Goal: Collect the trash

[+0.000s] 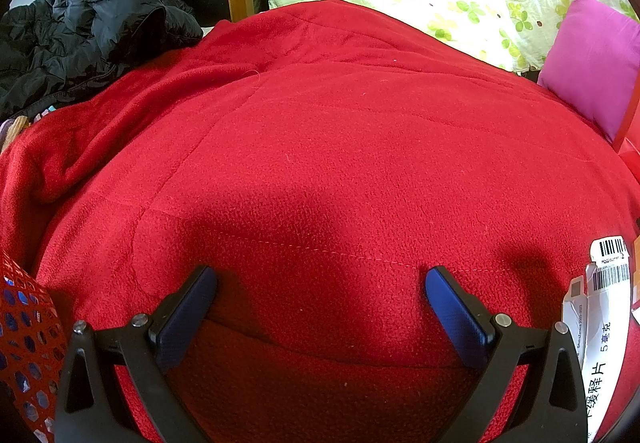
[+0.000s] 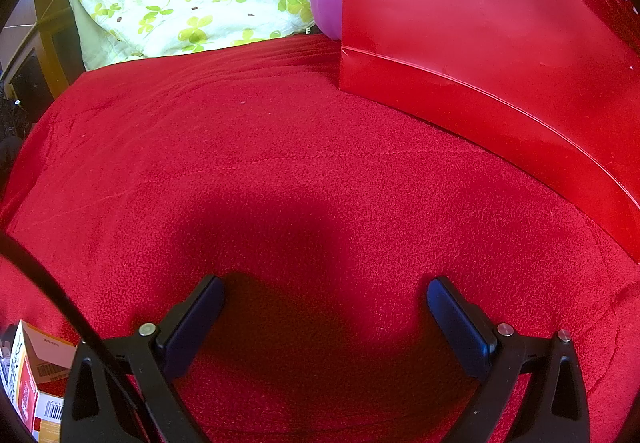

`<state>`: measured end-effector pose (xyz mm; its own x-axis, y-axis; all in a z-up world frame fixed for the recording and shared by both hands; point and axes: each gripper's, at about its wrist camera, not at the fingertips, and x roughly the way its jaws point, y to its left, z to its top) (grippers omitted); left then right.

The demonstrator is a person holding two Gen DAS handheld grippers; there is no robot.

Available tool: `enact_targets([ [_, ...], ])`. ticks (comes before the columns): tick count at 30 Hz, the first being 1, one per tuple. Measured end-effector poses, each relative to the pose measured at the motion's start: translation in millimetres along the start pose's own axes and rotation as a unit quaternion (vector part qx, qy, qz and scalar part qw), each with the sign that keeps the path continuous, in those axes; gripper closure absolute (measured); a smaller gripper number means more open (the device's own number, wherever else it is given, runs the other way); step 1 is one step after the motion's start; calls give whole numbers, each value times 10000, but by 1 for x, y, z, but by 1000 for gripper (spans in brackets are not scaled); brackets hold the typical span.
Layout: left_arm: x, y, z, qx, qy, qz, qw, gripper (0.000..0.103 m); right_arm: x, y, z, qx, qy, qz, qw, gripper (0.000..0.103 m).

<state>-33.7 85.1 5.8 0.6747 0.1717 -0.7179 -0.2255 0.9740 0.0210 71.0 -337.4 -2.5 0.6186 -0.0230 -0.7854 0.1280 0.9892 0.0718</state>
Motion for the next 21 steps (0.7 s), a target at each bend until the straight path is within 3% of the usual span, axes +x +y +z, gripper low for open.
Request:
enact_targets([
  [21,5,0,6,26,77,45,10000,0,0,0,0,3,-5,-6,10000,1],
])
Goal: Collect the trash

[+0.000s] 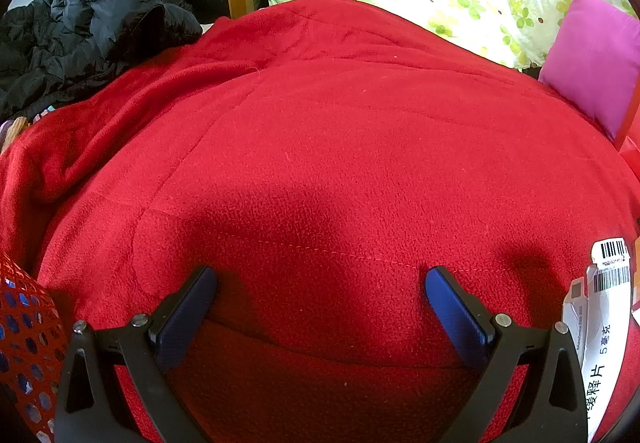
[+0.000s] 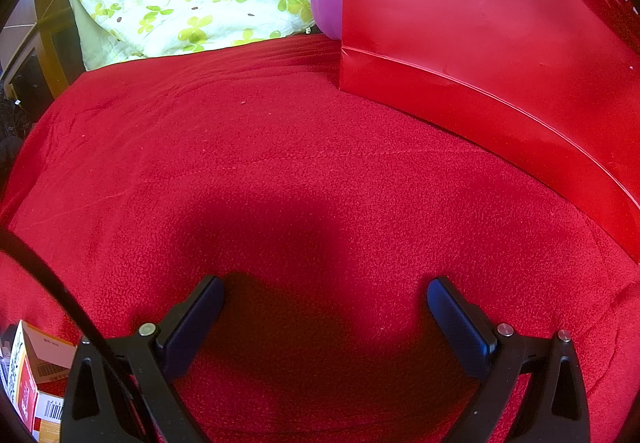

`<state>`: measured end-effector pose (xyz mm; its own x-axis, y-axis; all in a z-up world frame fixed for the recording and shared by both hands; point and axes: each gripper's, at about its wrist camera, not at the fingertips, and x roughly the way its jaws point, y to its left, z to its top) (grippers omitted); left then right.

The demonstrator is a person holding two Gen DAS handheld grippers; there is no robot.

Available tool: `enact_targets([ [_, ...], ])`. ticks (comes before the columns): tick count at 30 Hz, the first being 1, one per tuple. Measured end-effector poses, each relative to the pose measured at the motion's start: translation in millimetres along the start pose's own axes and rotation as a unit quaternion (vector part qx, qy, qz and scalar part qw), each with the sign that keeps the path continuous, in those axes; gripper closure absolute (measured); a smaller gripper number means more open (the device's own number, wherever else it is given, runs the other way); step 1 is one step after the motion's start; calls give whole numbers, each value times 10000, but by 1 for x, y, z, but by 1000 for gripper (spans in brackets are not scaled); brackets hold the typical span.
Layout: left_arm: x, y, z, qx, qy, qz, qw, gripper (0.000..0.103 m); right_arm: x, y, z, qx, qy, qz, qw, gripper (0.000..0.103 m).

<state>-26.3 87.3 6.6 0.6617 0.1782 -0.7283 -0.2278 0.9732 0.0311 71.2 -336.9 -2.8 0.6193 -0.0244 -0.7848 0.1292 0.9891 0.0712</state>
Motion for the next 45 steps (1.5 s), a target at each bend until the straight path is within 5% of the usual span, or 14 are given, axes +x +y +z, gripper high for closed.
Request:
enact_targets([
  [11,0,-3,-1,-23,35,89,10000,0,3,8,2,101,1,-271,9996,0],
  [38,-8,-4,-9,-21,-80,99,9999,0,-6,-4,-6,188,-36,24,9998,0],
  [45,-22,-7,-13,143,-162,34,9998,0,-33,-12,-12,352,28,392,9986,0],
])
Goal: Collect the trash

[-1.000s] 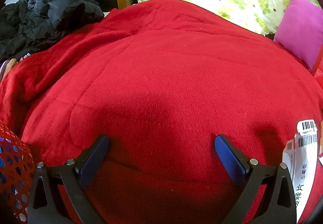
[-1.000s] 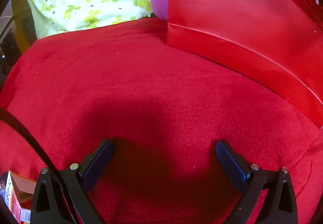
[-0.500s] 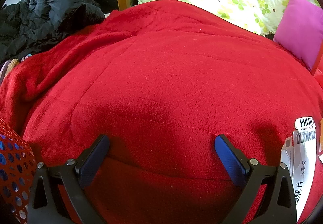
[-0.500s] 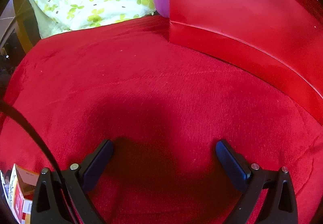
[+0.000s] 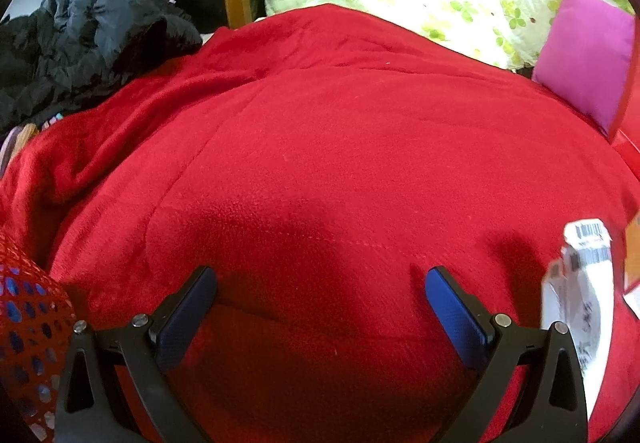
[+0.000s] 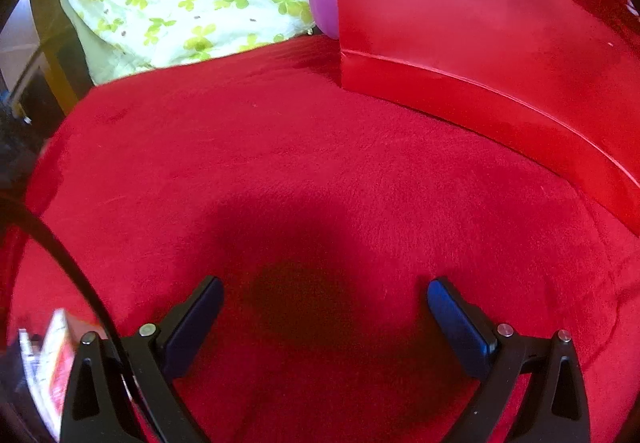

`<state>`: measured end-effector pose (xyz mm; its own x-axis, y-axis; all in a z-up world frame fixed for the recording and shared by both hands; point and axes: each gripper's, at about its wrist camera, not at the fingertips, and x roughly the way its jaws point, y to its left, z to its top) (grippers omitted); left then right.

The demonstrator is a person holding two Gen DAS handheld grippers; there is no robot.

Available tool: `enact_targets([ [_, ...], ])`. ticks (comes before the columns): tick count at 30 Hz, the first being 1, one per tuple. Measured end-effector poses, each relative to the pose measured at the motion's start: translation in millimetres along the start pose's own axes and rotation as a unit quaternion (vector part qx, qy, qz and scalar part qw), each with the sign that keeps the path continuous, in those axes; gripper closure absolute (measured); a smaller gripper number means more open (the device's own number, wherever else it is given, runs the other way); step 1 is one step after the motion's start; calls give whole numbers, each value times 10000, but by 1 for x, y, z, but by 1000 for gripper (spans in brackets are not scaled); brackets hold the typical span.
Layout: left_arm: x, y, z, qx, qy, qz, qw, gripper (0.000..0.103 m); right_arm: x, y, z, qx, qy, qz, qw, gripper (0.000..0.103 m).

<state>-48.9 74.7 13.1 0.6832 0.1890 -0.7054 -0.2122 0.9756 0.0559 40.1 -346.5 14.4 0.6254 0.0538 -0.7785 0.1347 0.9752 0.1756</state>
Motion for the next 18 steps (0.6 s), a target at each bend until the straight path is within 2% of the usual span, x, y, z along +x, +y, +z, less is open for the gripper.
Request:
enact_targets([
  [5,-36,-13,-7,451,-354,-122,9983,0,-42,16,-3,-35,-116,500,9987,0],
  [8,-56,-25,-10,851,-192,-174,9960,0,-66,33,-1,-130,-164,854,9961,0],
  [10,-73,-29,-12,929,-62,-474,9945,0,-76,50,-2,-167,61,1214,9924,0],
  [15,-102,-35,-15,785,51,-875,9931,0,-74,78,-15,147,671,1661,9837,0],
  [18,-106,-47,-17,786,271,-1114,9903,0,-63,90,-25,433,991,1678,9799,0],
])
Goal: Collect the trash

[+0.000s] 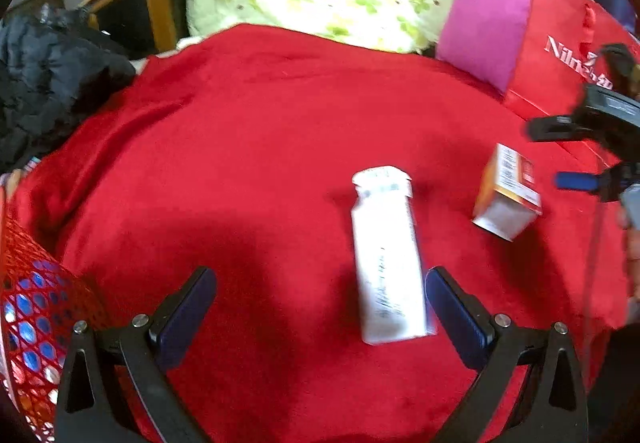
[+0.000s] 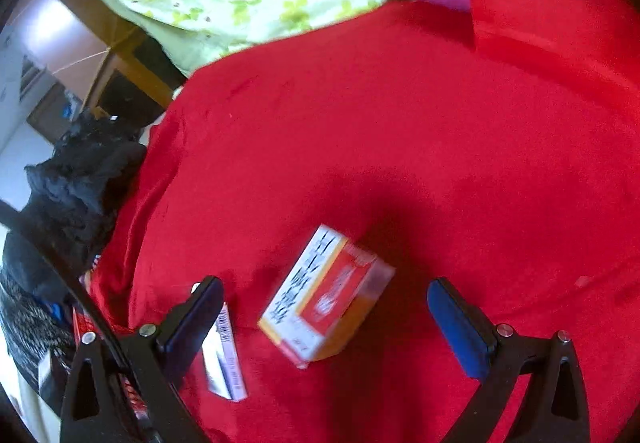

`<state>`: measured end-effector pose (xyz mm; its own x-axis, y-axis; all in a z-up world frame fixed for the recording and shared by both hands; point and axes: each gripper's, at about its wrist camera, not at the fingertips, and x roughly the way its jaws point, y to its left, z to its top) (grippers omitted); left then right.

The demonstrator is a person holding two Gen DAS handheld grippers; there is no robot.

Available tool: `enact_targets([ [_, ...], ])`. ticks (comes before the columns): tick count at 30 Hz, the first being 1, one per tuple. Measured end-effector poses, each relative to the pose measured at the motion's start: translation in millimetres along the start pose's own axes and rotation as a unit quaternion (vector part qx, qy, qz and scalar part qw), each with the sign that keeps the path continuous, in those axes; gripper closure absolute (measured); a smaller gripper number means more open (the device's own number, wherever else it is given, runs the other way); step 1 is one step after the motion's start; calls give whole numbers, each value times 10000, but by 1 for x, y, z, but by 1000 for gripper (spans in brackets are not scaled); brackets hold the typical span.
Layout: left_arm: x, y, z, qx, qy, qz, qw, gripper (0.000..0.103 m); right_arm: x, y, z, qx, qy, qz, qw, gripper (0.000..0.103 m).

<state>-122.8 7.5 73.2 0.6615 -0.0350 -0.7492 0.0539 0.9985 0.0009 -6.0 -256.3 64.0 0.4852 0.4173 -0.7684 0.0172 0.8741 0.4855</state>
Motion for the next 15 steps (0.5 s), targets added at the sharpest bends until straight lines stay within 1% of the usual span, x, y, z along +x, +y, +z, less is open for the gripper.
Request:
enact_targets([
  [4,2,-14,1,-92,154,-138,9997,0,22,7,-5,137,160,-170,9996,1],
  [6,10,-17,5,-152,282,-194,9993,0,34,8,-4,137,287,-226,9992,8],
  [8,17,-20,9,-196,389,-178,9989,0,44,5,-5,163,398,-282,9987,25],
  [9,23,-21,11,-242,462,-168,9985,0,48,3,-5,176,427,-272,9986,29],
  [11,33,-23,14,-365,595,-181,9974,0,52,-4,-5,197,442,-190,9986,33],
  [12,38,-24,17,-415,653,-191,9968,1,52,-9,-5,249,386,-45,9989,34],
  [14,49,-28,18,-529,812,-283,9949,13,51,-12,-6,274,364,112,9989,35],
  [15,55,-30,19,-562,917,-310,9937,16,49,-13,-6,228,359,201,9989,36],
])
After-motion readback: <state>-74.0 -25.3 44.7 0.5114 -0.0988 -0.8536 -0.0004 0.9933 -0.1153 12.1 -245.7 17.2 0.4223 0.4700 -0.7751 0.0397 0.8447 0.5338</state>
